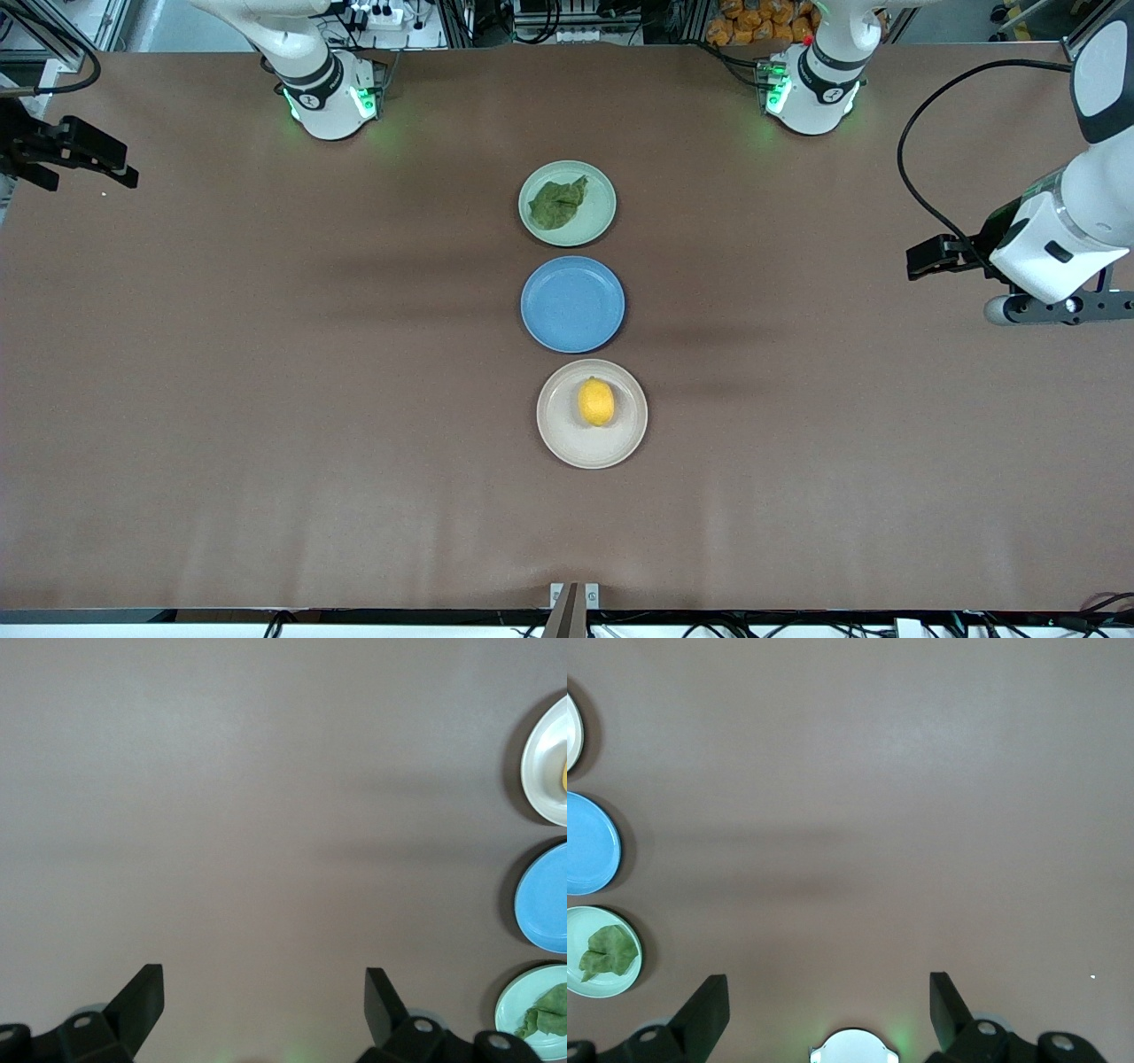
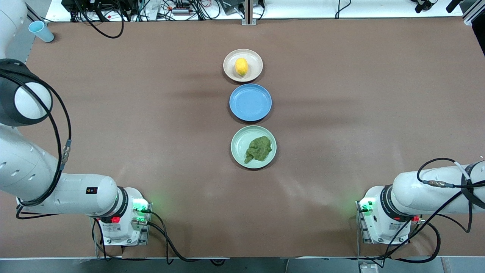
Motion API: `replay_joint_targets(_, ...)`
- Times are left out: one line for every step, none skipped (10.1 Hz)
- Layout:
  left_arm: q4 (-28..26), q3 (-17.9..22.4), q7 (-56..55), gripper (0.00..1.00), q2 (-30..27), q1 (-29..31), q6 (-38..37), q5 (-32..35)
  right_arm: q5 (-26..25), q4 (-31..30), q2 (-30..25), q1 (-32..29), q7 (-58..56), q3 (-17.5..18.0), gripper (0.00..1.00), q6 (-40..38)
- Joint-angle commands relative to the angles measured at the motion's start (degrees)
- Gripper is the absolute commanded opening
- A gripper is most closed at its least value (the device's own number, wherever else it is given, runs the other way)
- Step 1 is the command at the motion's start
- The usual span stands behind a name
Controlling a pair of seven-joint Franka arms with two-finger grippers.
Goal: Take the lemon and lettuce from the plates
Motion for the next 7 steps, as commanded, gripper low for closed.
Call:
replay_joint_targets(0.13, 0.12, -0.91, 1.0, 1.16, -2.49, 1.91, 1.37, -0.18, 0.86, 0.11, -0.58, 0.03, 0.57, 1.0, -0.84)
replay_joint_targets(0.13, 0.03, -0.91, 1.0, 1.51, -2.76, 2.09, 1.21, 0.0, 0.78, 0.11, -0.4, 1.34, 0.57, 1.0, -0.84)
replay_joint_targets(0.13, -0.06, -0.99, 1.0, 1.78, -2.94, 2.36, 0.86, 0.26, 0.51, 0.11, -0.14, 3.61, 0.74, 1.0, -0.92)
replay_joint_targets(0.13, -0.06, -1.08, 1.0, 3.0, -5.03, 2.88, 0.77, 0.44, 0.16, 0.2, 0.47, 5.46, 1.09, 1.0, -0.93)
replay_joint_targets(0.22, -0.06, -1.17, 1.0, 4.49, -6.79, 3.32, 0.86, 0.44, -0.45, 0.2, 1.26, 7.05, 1.27, 1.0, -0.84)
replay_joint_targets(0.13, -0.06, -1.26, 1.0, 5.46, -8.38, 4.46, 0.77, 0.44, -0.8, 0.2, 2.31, 8.89, 1.27, 1.0, -0.84)
replay_joint_targets(0.22, -0.23, -1.26, 1.0, 6.69, -8.91, 5.51, 0.6, 0.44, -1.68, 0.11, 3.54, 10.73, 1.27, 1.0, -0.84)
